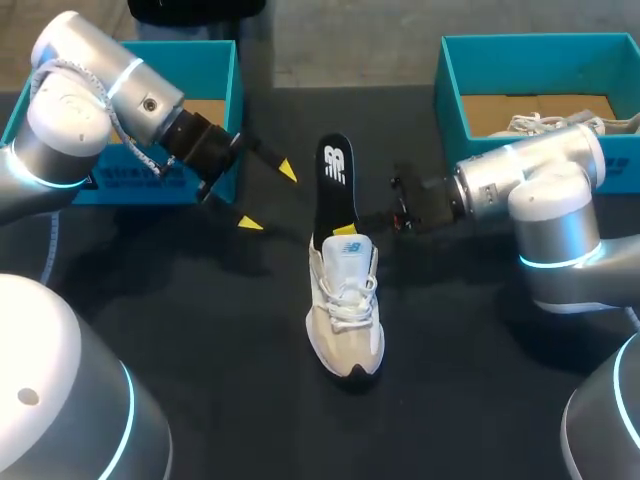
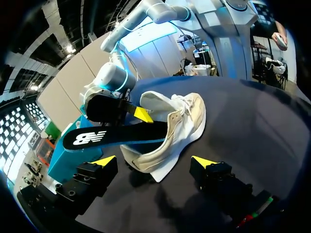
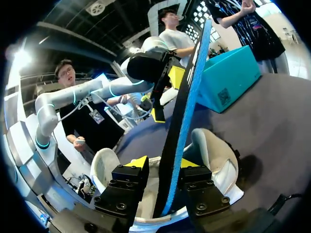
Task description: Take the shoe out of the shoebox, open the shoe tongue, remove and reinsert the insole, then place the shoe into the shoebox
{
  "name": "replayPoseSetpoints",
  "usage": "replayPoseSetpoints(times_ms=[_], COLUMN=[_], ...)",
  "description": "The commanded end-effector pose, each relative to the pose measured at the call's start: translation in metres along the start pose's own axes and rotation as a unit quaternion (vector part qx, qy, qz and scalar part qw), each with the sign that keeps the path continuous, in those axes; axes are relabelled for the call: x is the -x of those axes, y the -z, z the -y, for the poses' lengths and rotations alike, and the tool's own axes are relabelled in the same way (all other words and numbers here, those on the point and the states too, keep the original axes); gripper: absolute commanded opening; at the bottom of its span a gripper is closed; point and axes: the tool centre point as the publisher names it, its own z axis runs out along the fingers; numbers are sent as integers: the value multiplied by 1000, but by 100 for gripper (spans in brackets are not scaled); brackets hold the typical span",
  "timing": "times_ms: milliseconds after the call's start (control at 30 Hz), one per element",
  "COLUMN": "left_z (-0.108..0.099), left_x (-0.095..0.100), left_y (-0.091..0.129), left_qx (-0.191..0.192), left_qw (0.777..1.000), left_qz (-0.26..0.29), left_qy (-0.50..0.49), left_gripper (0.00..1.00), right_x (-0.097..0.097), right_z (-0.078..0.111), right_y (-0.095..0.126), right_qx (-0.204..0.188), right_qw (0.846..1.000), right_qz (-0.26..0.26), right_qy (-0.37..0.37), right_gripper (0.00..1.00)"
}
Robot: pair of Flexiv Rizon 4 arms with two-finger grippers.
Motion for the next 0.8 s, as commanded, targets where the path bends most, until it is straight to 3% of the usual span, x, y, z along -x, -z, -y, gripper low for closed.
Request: replayPoseSetpoints(times_ms=[33,233,367,433,800], left_z=[2,7,11,15,22], left_x=[3,6,8,10,17], left_y=[1,2,4,6,8], left_qx=[2,3,9,11,27], left_qw=[1000,1000,1000,1000,999], left_qz=[-3,-5,-7,-9,-14], left_qy=[-3,-9,-14,-15,-25], left_gripper=[100,100,100,100,100], right_x=[-1,5,9,10,9], right_z=[-6,-16,-18,-17,3], right_y=[3,3,-3,-4,-5], right_qx=[-7,-9,-19,-21,-35], right_qw=[1000,1000,1000,1000,999], right_qz=[2,0,-13,-14,-18], right_qy=[1,11,7,5,-26], right_gripper=[35,30,16,0,0])
